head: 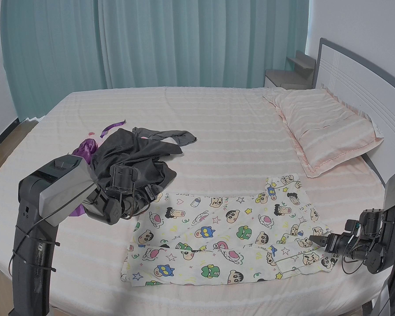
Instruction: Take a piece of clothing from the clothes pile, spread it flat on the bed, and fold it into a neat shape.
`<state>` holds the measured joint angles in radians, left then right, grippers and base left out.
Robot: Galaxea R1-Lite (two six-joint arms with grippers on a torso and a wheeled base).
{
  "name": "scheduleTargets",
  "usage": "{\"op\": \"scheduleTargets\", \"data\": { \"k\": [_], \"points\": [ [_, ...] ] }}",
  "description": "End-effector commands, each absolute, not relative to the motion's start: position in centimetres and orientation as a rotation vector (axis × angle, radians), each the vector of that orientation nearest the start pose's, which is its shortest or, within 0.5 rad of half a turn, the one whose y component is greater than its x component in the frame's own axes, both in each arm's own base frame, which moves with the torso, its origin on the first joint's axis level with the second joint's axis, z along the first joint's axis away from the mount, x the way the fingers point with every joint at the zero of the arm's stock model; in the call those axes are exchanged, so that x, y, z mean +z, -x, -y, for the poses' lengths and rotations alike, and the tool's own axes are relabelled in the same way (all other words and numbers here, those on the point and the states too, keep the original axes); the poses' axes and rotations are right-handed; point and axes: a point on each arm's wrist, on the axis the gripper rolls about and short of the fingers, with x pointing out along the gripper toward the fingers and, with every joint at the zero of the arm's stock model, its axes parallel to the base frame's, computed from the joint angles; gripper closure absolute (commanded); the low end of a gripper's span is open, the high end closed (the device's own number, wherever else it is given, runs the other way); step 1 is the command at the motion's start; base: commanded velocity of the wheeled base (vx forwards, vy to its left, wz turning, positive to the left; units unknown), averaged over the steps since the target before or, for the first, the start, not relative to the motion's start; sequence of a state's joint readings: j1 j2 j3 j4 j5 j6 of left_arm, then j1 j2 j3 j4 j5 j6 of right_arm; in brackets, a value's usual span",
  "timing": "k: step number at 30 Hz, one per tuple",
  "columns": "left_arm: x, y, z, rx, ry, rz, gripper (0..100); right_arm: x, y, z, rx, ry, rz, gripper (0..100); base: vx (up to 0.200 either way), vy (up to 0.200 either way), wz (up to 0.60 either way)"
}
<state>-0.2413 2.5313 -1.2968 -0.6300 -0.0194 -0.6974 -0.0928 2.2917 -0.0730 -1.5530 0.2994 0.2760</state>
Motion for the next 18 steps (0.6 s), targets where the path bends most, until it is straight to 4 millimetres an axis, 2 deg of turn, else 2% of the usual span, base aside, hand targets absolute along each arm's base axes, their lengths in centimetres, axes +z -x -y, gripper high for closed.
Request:
{"op": "scheduleTargets", "data": {
  "k": [1, 5, 6, 14, 18],
  "points": [
    [-3.5, -45.0, 11.3, -0.035, 0.604, -0.669, 0, -2.2, -23.3, 1.4, 0.114, -0.392, -0.670, 0, 0.000, 0.000, 0.00],
    [-4.0, -45.4, 11.6, -0.037, 0.601, -0.679, 0, -2.2, -23.3, 1.1, 0.126, -0.387, -0.672, 0, 0.000, 0.000, 0.00],
    [-4.1, -45.5, 11.7, -0.033, 0.599, -0.688, 100, -2.1, -23.3, 1.1, 0.128, -0.387, -0.671, 0, 0.000, 0.000, 0.00],
    [-3.7, -45.6, 12.1, -0.036, 0.599, -0.713, 100, -1.7, -24.1, 1.1, 0.104, -0.383, -0.625, 0, 0.000, 0.000, 0.00],
    [-2.5, -45.7, 11.8, -0.003, 0.657, -0.683, 100, -0.9, -27.0, 1.4, 0.112, -0.386, -0.505, 0, 0.000, 0.000, 0.00]
  ]
}}
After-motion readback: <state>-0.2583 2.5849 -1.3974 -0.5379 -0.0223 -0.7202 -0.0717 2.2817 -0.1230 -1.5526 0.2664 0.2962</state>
